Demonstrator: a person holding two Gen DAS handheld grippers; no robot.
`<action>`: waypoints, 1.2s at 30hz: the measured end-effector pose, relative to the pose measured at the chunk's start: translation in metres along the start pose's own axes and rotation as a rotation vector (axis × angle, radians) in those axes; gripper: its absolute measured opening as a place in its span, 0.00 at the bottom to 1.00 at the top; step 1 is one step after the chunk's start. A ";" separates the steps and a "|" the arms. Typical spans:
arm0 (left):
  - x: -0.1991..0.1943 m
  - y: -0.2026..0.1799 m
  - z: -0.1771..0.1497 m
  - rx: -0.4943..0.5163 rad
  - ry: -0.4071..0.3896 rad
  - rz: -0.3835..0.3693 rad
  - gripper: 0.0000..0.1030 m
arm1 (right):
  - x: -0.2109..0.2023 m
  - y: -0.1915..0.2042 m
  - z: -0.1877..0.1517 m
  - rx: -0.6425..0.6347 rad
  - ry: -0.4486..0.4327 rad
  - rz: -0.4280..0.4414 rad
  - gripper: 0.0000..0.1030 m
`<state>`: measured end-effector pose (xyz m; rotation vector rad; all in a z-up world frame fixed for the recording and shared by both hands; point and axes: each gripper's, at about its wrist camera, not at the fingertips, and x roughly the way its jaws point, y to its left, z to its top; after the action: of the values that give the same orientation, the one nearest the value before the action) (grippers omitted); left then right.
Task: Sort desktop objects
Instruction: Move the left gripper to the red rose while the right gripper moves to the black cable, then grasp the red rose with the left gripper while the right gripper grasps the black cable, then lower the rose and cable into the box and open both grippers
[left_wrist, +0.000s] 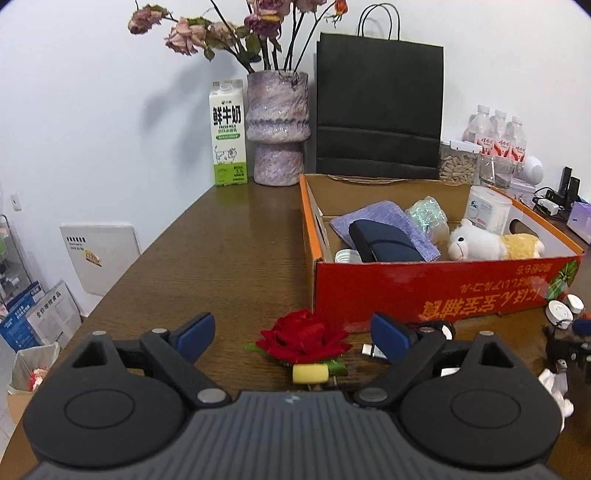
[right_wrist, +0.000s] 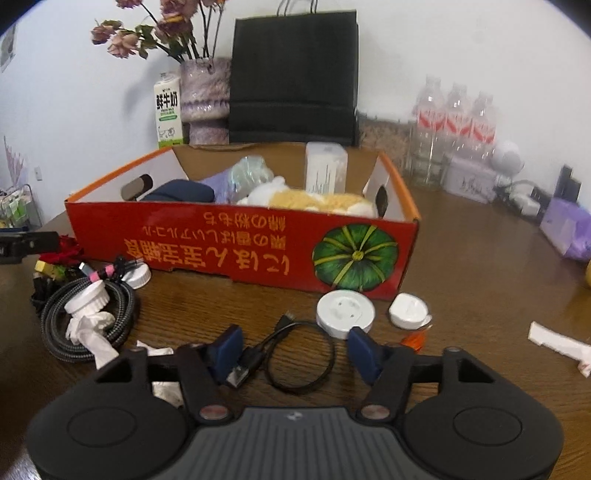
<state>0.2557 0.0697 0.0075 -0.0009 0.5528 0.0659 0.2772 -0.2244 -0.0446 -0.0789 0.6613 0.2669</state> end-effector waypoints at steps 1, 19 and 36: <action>0.004 0.000 0.002 -0.003 0.010 0.000 0.88 | 0.001 0.000 0.000 0.007 0.003 0.012 0.54; 0.014 0.015 -0.009 -0.117 0.015 -0.095 0.35 | -0.009 -0.004 -0.007 0.028 -0.076 0.069 0.05; -0.030 0.015 -0.010 -0.164 -0.157 -0.125 0.33 | -0.034 -0.002 -0.005 0.043 -0.205 0.089 0.05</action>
<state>0.2236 0.0822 0.0149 -0.1889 0.3884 -0.0111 0.2489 -0.2348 -0.0279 0.0193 0.4669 0.3410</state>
